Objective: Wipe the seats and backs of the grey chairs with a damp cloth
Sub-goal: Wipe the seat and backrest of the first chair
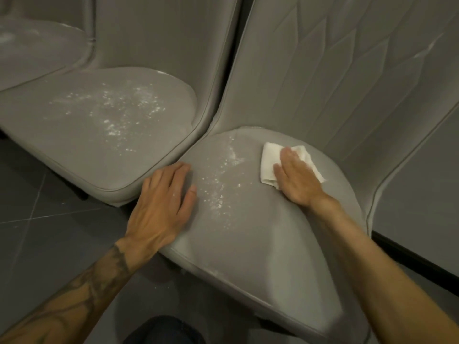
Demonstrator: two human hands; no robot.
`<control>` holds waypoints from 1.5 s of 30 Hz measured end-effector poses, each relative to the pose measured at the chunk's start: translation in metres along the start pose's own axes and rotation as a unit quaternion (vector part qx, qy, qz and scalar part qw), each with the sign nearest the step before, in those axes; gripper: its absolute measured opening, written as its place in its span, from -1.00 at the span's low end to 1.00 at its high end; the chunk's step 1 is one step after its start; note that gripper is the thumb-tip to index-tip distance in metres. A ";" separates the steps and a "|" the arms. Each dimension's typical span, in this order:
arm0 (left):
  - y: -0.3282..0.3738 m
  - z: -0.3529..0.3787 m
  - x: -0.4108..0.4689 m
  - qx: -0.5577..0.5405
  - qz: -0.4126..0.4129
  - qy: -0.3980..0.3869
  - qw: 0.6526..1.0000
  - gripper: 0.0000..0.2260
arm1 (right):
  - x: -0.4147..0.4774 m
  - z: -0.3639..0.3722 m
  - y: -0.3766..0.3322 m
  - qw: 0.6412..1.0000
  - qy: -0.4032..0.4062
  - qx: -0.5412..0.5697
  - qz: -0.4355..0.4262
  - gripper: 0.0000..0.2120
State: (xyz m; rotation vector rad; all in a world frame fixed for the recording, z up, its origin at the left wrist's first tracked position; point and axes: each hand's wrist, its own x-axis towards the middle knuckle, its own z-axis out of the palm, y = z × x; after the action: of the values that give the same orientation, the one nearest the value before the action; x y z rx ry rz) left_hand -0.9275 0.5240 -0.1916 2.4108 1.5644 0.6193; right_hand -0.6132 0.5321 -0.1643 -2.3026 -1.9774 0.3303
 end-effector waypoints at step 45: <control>-0.002 0.008 0.000 0.002 -0.009 0.001 1.000 -0.44 | 0.093 0.010 -0.048 0.998 0.040 0.011 -0.036 -0.59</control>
State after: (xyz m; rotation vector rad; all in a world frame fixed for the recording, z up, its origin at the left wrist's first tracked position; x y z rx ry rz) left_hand -0.9252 0.5250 -0.1994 2.3965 1.5884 0.6168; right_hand -0.6487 0.6305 -0.1740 -2.1897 -2.0017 0.2485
